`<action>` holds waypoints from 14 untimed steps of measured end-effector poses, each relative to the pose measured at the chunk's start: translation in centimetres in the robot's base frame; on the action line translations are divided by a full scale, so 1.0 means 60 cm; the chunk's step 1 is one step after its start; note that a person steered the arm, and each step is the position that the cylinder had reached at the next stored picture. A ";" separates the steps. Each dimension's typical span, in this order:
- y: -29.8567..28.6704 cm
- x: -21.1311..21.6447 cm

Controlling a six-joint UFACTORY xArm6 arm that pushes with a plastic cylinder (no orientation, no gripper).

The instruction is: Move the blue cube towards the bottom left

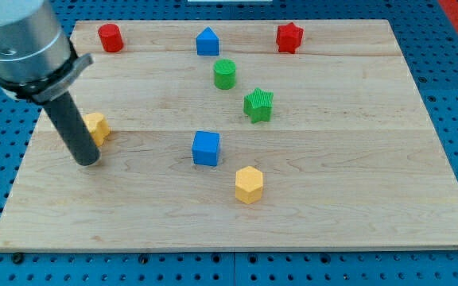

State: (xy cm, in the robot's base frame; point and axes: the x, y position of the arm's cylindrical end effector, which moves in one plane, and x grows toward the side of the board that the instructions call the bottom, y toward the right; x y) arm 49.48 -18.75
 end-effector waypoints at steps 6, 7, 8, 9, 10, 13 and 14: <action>0.015 -0.118; 0.067 -0.135; 0.192 -0.156; 0.296 -0.145; 0.258 -0.037; 0.125 0.053; 0.099 0.054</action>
State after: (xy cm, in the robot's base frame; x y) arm 52.71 -12.82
